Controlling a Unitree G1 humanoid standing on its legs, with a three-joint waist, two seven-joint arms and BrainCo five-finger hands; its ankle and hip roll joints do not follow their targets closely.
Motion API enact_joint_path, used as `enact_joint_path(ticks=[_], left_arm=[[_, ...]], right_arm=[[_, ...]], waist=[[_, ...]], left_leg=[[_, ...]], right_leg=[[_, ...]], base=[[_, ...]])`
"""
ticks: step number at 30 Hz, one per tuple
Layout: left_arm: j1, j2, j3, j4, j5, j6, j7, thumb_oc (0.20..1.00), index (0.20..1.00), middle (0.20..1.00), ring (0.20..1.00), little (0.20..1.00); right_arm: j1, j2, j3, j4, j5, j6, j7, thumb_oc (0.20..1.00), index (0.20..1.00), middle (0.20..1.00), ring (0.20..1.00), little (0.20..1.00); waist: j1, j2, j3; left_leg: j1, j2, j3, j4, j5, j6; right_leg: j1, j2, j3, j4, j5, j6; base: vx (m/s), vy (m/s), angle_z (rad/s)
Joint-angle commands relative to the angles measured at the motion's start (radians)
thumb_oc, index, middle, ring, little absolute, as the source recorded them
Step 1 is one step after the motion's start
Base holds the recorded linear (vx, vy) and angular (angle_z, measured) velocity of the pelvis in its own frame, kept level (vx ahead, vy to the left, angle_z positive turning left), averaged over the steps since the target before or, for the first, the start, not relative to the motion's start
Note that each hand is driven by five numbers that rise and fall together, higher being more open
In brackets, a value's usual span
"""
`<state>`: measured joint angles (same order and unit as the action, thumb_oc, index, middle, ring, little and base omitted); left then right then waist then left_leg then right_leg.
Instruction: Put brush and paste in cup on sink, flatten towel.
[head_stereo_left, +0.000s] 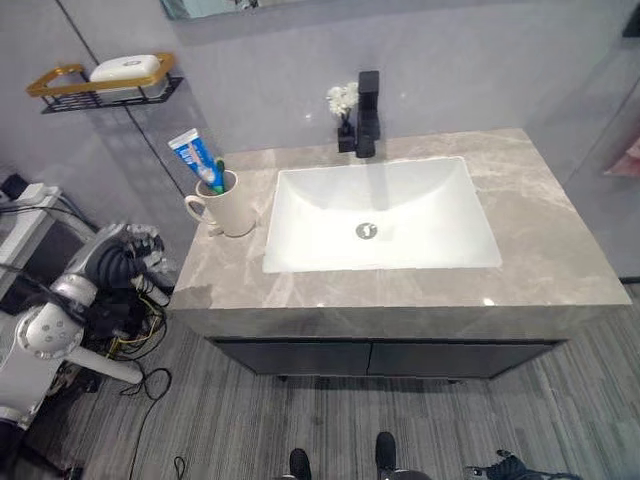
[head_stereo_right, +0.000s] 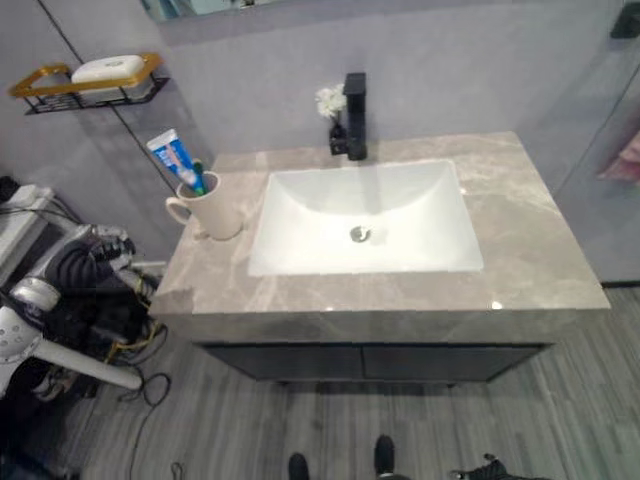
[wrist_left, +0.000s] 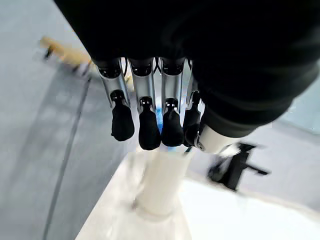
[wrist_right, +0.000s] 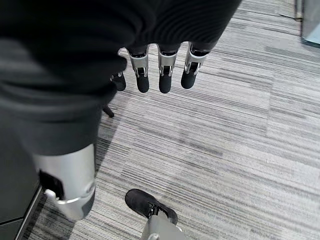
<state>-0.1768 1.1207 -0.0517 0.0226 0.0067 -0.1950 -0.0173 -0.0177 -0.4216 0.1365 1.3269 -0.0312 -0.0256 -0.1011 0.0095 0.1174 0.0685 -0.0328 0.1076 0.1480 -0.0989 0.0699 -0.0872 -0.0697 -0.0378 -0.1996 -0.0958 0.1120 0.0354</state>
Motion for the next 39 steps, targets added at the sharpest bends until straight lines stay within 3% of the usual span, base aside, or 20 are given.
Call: enact_joint_path(ticks=[1, 2, 4, 9, 18, 19, 20, 23, 30, 39], left_arm=[[-0.131, 0.049, -0.008, 0.003, -0.037, -0.038, 0.018, 0.200, 0.200, 0.200, 0.200, 0.200], [-0.271, 0.068, -0.132, 0.048, -0.035, -0.051, 0.020, 0.200, 0.200, 0.200, 0.200, 0.200], [-0.395, 0.076, -0.259, 0.128, -0.017, -0.060, 0.035, 0.200, 0.200, 0.200, 0.200, 0.200], [-0.406, 0.090, -0.284, 0.140, -0.016, -0.062, 0.021, 0.200, 0.200, 0.200, 0.200, 0.200], [-0.312, 0.094, -0.199, 0.132, -0.017, -0.060, 0.019, 0.200, 0.200, 0.200, 0.200, 0.200], [-0.189, 0.106, -0.071, 0.056, -0.012, -0.051, 0.022, 0.200, 0.200, 0.200, 0.200, 0.200], [-0.166, 0.106, -0.049, 0.047, -0.011, -0.049, 0.020, 0.200, 0.200, 0.200, 0.200, 0.200], [0.063, 0.085, 0.166, 0.007, -0.015, -0.021, 0.005, 0.200, 0.200, 0.200, 0.200, 0.200], [0.119, -0.014, 0.141, 0.053, 0.019, 0.006, -0.005, 0.200, 0.200, 0.200, 0.200, 0.200], [0.152, -0.047, 0.133, 0.092, 0.024, 0.011, -0.012, 0.200, 0.200, 0.200, 0.200, 0.200]], right_arm=[[-0.024, 0.003, -0.005, 0.022, 0.045, -0.019, 0.024, 1.000, 1.000, 1.000, 1.000, 1.000], [-0.016, 0.007, 0.016, 0.029, 0.056, -0.021, 0.041, 1.000, 1.000, 1.000, 1.000, 1.000], [-0.020, 0.008, 0.033, 0.044, 0.068, -0.022, 0.049, 1.000, 1.000, 1.000, 1.000, 1.000], [-0.013, 0.004, 0.022, 0.057, 0.076, -0.025, 0.048, 1.000, 1.000, 1.000, 1.000, 1.000], [-0.022, 0.016, 0.044, 0.090, 0.052, -0.019, 0.053, 1.000, 1.000, 1.000, 1.000, 1.000], [-0.038, 0.031, 0.041, 0.089, 0.023, -0.009, 0.043, 1.000, 1.000, 1.000, 1.000, 1.000], [-0.040, 0.030, 0.047, 0.089, 0.023, -0.009, 0.042, 1.000, 1.000, 1.000, 1.000, 1.000], [-0.055, 0.036, 0.080, 0.040, -0.037, -0.008, 0.023, 1.000, 1.000, 1.000, 1.000, 1.000], [-0.069, 0.044, 0.070, -0.010, -0.062, -0.003, -0.008, 1.000, 1.000, 1.000, 1.000, 1.000], [-0.038, 0.038, 0.047, 0.010, -0.089, 0.009, 0.001, 1.000, 1.000, 1.000, 1.000, 1.000]], waist=[[-0.021, -0.024, 0.013], [-0.014, -0.022, 0.007], [0.002, -0.016, -0.003], [0.012, -0.006, -0.006], [0.010, 0.003, -0.005], [0.011, -0.007, -0.006], [0.006, -0.005, -0.006], [-0.017, -0.032, -0.012], [-0.039, -0.025, -0.019], [-0.054, -0.016, -0.012]], left_leg=[[0.012, 0.015, -0.005, 0.012, 0.002, -0.025], [0.007, 0.013, -0.016, 0.012, 0.003, -0.023], [0.005, 0.010, -0.014, 0.012, 0.004, -0.020], [0.011, 0.009, -0.006, 0.012, 0.000, -0.018], [0.013, 0.009, 0.007, 0.012, -0.004, -0.021], [0.016, 0.013, 0.019, 0.012, -0.008, -0.024], [0.016, 0.013, 0.021, 0.012, -0.009, -0.024], [0.020, 0.018, 0.055, 0.012, -0.012, -0.028], [0.006, 0.022, 0.067, 0.012, -0.010, -0.031], [-0.015, 0.019, 0.065, 0.012, -0.006, -0.034]], right_leg=[[0.089, -0.075, 0.031, 0.009, -0.086, 0.092], [0.090, -0.076, 0.017, 0.009, -0.083, 0.095], [0.086, -0.078, 0.015, 0.009, -0.080, 0.101], [0.088, -0.082, 0.018, 0.009, -0.078, 0.107], [0.079, -0.083, 0.033, 0.009, -0.075, 0.104], [0.073, -0.080, 0.050, 0.009, -0.077, 0.096], [0.073, -0.080, 0.052, 0.009, -0.077, 0.096], [0.055, -0.071, 0.099, 0.009, -0.077, 0.087], [0.034, -0.075, 0.106, 0.009, -0.075, 0.088], [0.014, -0.078, 0.101, 0.009, -0.072, 0.089]], base=[[0.03, -0.006, 0.39], [0.02, -0.003, 0.15], [0.02, 0.010, 0.20], [0.01, 0.033, -0.01], [0.01, 0.021, -0.07], [0.06, 0.020, -0.01], [0.09, 0.012, -0.08], [0.05, -0.052, -0.33], [0.00, -0.032, -0.13], [0.00, -0.001, -0.02]])
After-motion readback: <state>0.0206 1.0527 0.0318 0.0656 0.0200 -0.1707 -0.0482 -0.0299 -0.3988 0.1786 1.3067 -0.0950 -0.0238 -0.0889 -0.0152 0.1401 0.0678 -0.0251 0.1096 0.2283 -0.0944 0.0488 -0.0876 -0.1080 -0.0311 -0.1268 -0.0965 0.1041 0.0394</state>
